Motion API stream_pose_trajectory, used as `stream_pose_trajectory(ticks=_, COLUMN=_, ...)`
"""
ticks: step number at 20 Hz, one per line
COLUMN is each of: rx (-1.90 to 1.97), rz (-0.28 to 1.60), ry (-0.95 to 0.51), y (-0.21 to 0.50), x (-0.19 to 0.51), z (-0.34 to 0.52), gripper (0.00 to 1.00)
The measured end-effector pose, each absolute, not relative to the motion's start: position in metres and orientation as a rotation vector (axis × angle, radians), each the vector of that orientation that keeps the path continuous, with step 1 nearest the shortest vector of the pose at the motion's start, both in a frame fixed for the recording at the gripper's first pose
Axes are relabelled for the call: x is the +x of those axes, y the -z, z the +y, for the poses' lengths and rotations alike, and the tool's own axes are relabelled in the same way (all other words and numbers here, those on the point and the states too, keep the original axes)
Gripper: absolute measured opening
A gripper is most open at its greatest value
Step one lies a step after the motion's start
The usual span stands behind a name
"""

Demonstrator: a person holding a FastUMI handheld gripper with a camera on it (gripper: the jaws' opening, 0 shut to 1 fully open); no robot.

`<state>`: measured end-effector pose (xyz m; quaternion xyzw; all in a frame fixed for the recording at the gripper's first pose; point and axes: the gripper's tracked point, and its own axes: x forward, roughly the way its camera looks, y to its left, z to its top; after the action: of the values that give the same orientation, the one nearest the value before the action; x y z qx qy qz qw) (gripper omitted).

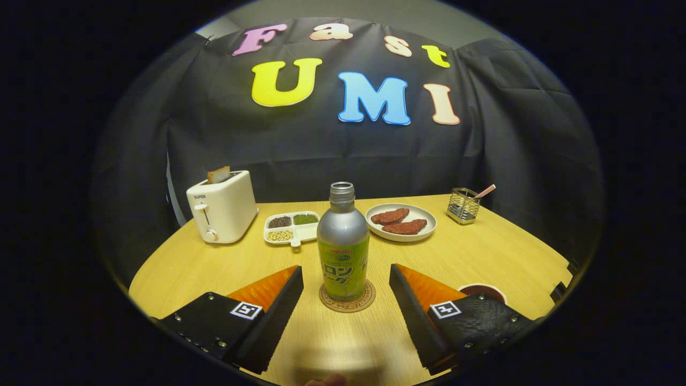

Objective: Take the bottle from table, then pour the juice into the cup, finally place the bottle on the coaster

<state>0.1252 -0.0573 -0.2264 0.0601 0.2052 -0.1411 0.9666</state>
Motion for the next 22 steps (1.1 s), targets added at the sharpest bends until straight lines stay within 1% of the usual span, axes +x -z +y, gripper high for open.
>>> stream_pose_trajectory(ticks=6, rx=0.104, rz=0.34, ry=0.233, y=0.171, x=0.095, z=-0.048, gripper=0.98)
stream_pose_trajectory(ticks=12, rx=0.151, rz=0.226, ry=0.184, y=0.114, x=0.065, z=-0.034, gripper=0.98)
stream_pose_trajectory(ticks=17, rx=0.11, rz=0.191, ry=0.158, y=0.096, x=0.034, z=-0.039, gripper=0.98)
stream_pose_trajectory(ticks=22, rx=0.144, rz=0.153, ry=0.181, y=0.082, x=0.014, z=-0.048, gripper=0.98)
